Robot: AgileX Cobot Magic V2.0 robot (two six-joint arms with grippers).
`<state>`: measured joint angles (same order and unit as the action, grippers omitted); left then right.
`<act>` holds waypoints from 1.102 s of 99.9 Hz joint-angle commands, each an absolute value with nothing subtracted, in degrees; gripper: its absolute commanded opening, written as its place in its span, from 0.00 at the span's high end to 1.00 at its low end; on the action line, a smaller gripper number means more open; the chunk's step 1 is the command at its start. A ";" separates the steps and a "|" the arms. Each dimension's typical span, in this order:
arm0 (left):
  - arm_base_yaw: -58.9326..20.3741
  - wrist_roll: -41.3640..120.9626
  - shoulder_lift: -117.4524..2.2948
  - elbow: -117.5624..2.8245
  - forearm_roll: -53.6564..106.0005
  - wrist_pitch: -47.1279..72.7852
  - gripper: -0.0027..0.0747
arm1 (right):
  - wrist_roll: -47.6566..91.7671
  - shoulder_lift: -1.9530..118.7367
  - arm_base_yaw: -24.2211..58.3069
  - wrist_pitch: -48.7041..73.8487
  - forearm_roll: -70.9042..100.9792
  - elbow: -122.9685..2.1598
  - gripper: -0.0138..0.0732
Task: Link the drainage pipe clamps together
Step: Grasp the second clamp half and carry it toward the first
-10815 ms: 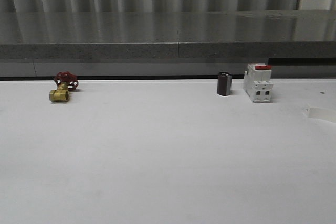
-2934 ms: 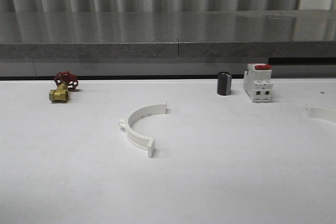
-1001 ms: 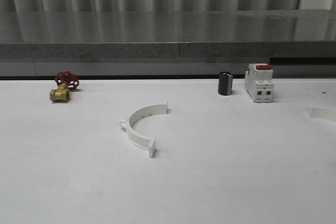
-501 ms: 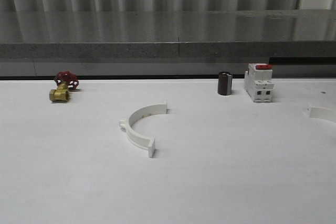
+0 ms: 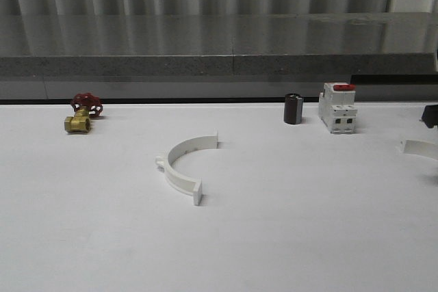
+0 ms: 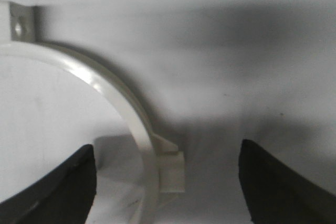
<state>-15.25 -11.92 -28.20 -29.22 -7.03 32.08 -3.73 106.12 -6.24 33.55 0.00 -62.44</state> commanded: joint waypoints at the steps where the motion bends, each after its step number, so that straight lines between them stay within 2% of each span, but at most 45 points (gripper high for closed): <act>1: -15.14 -11.91 -28.27 -30.71 -7.14 27.53 0.99 | -3.15 104.63 -6.49 31.89 0.00 -64.15 0.19; 8: -15.14 -11.91 -28.27 -30.71 -7.14 27.53 0.99 | -3.15 104.82 -6.49 31.89 0.34 -64.15 0.20; 15: -15.14 -11.91 -28.27 -30.71 -7.14 27.53 0.99 | -3.15 104.82 -6.49 32.04 0.47 -64.15 0.27; 34: -15.14 -11.91 -28.27 -30.71 -7.14 27.53 0.99 | -3.21 104.82 -6.49 33.91 1.27 -64.15 0.68; 41: -15.14 -11.91 -28.27 -30.71 -7.14 27.53 0.99 | -3.34 104.82 -6.49 34.11 1.70 -64.15 0.79; 45: -15.14 -11.91 -28.27 -30.71 -7.14 27.53 0.99 | -3.34 104.74 -6.49 34.19 2.21 -64.17 0.83; 78: -15.14 -11.91 -28.27 -30.71 -7.14 27.53 0.99 | -3.32 99.68 -3.86 39.23 3.39 -67.33 0.83; 110: -15.14 -11.91 -28.27 -30.71 -7.14 27.45 0.99 | -22.07 98.45 12.00 40.15 -1.68 -71.01 0.83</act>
